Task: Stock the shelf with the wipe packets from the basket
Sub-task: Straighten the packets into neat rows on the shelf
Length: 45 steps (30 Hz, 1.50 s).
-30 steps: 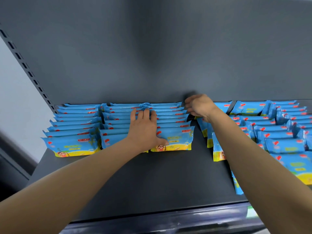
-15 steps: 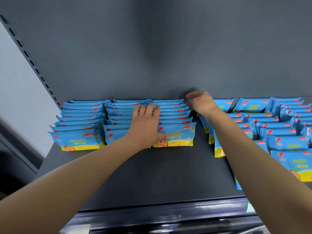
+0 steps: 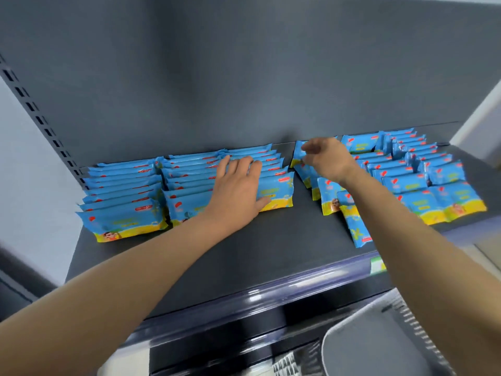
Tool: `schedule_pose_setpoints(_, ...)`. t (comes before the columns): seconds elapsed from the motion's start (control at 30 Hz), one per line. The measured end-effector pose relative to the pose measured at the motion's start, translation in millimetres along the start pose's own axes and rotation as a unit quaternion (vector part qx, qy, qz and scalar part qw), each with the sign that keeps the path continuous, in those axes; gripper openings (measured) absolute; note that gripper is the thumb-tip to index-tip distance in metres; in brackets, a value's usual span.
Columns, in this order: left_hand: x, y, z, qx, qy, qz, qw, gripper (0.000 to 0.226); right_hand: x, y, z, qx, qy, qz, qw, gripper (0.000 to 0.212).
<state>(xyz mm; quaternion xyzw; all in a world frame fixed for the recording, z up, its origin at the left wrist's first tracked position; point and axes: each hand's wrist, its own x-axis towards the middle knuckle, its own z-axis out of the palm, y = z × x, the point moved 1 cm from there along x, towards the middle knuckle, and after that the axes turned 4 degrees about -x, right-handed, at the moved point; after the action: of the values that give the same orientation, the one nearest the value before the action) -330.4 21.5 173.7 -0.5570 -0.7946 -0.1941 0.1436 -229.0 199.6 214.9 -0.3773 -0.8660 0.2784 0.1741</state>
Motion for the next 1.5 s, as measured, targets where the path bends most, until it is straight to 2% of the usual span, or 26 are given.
schedule_pose_setpoints(0.13, -4, 22, -5, -0.041, 0.016, 0.043, 0.998, 0.066, -32, 12, -23, -0.087, 0.015, 0.018, 0.996, 0.036)
schedule_pose_setpoints(0.3, -4, 52, 1, -0.089, 0.011, 0.07, 0.994, 0.063, -62, 32, -49, -0.169, -0.015, 0.056, 0.984, 0.042)
schedule_pose_setpoints(0.53, -2, 92, 12, -0.096, 0.026, 0.093, 0.991, 0.061, -75, 58, -69, -0.201, -0.031, 0.041, 0.978, 0.05)
schedule_pose_setpoints(0.7, 15, 137, 38, -0.123, -0.013, 0.06, 0.991, 0.063, -67, 93, -83, -0.228, -0.055, 0.008, 0.972, 0.06)
schedule_pose_setpoints(0.93, 41, 187, 86, -0.124, -0.049, -0.036, 0.99, 0.07, -24, 141, -106, -0.282, -0.095, -0.092, 0.95, 0.057)
schedule_pose_setpoints(1.13, 58, 186, 99, -0.071, -0.064, -0.07, 0.993, 0.084, 12, 143, -95, -0.24, -0.12, -0.15, 0.951, 0.053)
schedule_pose_setpoints(1.27, 72, 179, 114, -0.066, -0.139, -0.077, 0.985, 0.103, 39, 136, -85, -0.226, -0.146, -0.165, 0.949, 0.051)
schedule_pose_setpoints(1.37, 81, 170, 132, -0.065, -0.171, -0.065, 0.981, 0.114, 60, 138, -77, -0.218, -0.158, -0.152, 0.951, 0.054)
schedule_pose_setpoints(1.5, 92, 157, 145, -0.059, -0.173, -0.046, 0.982, 0.121, 87, 146, -63, -0.185, -0.191, -0.122, 0.956, 0.059)
